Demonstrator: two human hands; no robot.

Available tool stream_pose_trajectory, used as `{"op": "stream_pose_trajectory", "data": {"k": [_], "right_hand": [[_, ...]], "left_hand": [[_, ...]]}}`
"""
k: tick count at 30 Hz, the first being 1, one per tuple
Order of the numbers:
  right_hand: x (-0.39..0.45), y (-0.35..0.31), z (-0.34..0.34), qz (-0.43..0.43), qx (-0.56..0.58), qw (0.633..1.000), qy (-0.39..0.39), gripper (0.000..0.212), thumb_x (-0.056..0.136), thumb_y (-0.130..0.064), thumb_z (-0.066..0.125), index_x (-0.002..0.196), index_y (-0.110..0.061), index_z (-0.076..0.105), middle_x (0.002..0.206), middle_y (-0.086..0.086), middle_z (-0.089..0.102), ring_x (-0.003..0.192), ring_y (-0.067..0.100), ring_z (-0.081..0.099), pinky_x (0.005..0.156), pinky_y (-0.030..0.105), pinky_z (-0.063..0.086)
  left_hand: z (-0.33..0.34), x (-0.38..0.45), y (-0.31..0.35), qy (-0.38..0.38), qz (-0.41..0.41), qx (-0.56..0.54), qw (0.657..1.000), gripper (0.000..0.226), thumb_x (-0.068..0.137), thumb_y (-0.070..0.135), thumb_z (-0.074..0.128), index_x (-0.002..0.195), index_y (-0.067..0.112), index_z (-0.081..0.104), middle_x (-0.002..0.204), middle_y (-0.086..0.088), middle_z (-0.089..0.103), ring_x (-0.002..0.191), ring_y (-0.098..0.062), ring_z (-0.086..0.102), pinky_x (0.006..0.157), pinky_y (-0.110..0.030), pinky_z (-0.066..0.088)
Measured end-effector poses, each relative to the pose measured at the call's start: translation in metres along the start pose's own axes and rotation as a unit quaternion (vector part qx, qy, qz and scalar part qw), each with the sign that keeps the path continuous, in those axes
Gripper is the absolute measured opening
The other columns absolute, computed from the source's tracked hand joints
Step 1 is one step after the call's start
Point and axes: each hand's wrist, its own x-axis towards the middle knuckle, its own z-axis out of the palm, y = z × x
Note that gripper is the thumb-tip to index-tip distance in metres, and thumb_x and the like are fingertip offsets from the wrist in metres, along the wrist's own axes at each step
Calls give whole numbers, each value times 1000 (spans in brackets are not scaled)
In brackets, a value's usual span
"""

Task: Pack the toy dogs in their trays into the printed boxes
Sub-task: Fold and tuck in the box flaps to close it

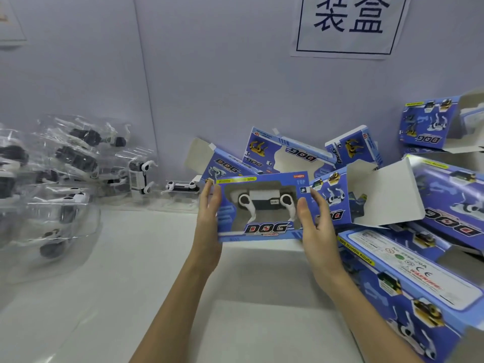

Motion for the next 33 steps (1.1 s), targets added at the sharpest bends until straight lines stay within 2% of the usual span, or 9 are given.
{"op": "stream_pose_trajectory", "data": {"k": [3, 6, 12, 15, 21, 27, 29, 31, 33], "right_hand": [[0, 0, 1, 23, 23, 999, 19, 45, 89, -66, 52, 132, -52, 53, 123, -34, 65, 116, -18, 57, 92, 10, 46], [0, 4, -3, 18, 15, 1000, 7, 59, 95, -60, 51, 147, -33, 56, 131, -29, 63, 111, -24, 56, 87, 0, 43], [-1, 9, -5, -8, -33, 999, -35, 60, 102, -51, 47, 152, -19, 54, 144, -16, 62, 136, -4, 51, 116, 21, 41], [1, 6, -6, -22, -17, 999, -28, 62, 99, -56, 46, 153, -25, 52, 143, -27, 58, 137, -10, 47, 106, 5, 38], [3, 4, -14, 22, 3, 996, -92, 30, 105, -34, 58, 135, -36, 57, 114, -20, 75, 104, -4, 69, 81, 8, 50], [12, -22, -30, 56, -58, 980, -184, 61, 84, -53, 67, 140, -55, 44, 120, 0, 74, 105, 19, 75, 84, 45, 63], [13, -39, -37, 76, -89, 970, -214, 72, 79, -54, 73, 145, -48, 46, 126, 4, 68, 105, 21, 75, 69, 43, 64], [12, -54, -43, 62, -68, 979, -181, 80, 78, -52, 79, 150, -35, 48, 123, 3, 71, 102, 19, 76, 66, 33, 63], [5, -66, -50, 18, -5, 994, -107, 68, 84, -47, 84, 143, -25, 57, 110, 4, 77, 98, 22, 77, 76, 42, 64]], "left_hand": [[6, -1, -7, -19, 53, 104, 993, 63, 80, 72, 66, 138, 52, 53, 131, 18, 69, 120, -7, 67, 102, -38, 53], [9, -1, -18, -24, 35, 101, 994, 47, 88, 65, 60, 133, 51, 57, 124, 14, 74, 111, -13, 73, 97, -37, 53], [3, 1, -19, -8, 39, 36, 999, 34, 96, 45, 63, 128, 34, 68, 117, -1, 78, 101, -25, 77, 88, -39, 62], [10, -2, -15, -14, 40, 29, 999, 41, 92, 47, 63, 132, 37, 62, 120, 2, 77, 103, -25, 76, 84, -36, 64], [-5, 1, -7, 6, 55, 26, 998, 51, 90, 39, 69, 138, 25, 63, 122, -5, 76, 106, -27, 75, 86, -40, 64], [-21, 5, 1, -18, 40, 45, 998, 46, 86, 39, 67, 129, 20, 71, 119, -7, 77, 105, -21, 75, 74, -33, 64], [-26, 6, -1, -12, 49, 46, 998, 29, 100, 35, 56, 116, 27, 79, 117, -3, 78, 105, -23, 74, 78, -30, 64], [-29, 8, 2, 7, 74, 29, 997, 49, 113, 22, 40, 102, 46, 81, 109, 15, 78, 102, -6, 74, 79, -19, 60], [-39, 13, 2, 26, 67, -16, 997, 44, 113, 43, 35, 120, 35, 78, 120, 10, 76, 108, -9, 73, 85, -27, 60]]}}
